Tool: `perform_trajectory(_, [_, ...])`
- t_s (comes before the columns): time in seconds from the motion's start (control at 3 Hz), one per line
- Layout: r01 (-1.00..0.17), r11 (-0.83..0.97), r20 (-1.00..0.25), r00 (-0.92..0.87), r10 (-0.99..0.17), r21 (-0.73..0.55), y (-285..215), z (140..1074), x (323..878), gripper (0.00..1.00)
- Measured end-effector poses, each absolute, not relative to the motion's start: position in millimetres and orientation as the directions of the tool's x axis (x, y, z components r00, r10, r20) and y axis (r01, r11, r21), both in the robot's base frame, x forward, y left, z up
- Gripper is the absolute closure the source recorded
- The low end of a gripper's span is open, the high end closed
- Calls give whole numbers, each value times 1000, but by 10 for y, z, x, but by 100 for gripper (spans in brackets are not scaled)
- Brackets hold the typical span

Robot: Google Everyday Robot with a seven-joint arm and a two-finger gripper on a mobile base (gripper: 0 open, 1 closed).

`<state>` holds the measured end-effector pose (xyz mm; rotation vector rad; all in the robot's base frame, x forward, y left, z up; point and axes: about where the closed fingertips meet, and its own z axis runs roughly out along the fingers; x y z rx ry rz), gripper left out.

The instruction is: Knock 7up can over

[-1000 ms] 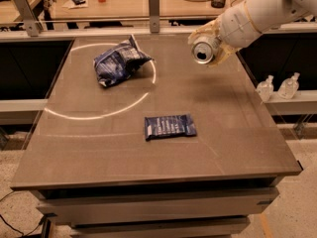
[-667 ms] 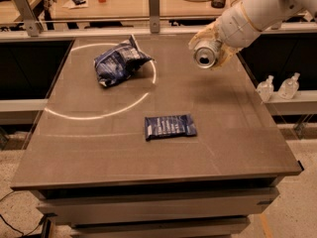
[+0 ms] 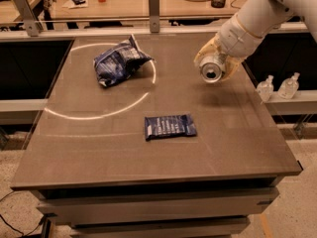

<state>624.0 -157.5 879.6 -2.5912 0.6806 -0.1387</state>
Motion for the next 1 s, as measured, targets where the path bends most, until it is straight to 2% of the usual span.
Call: perform_trajectory(1.0, [-507, -809, -76, 857, -509, -298, -1752, 8408, 6123, 100])
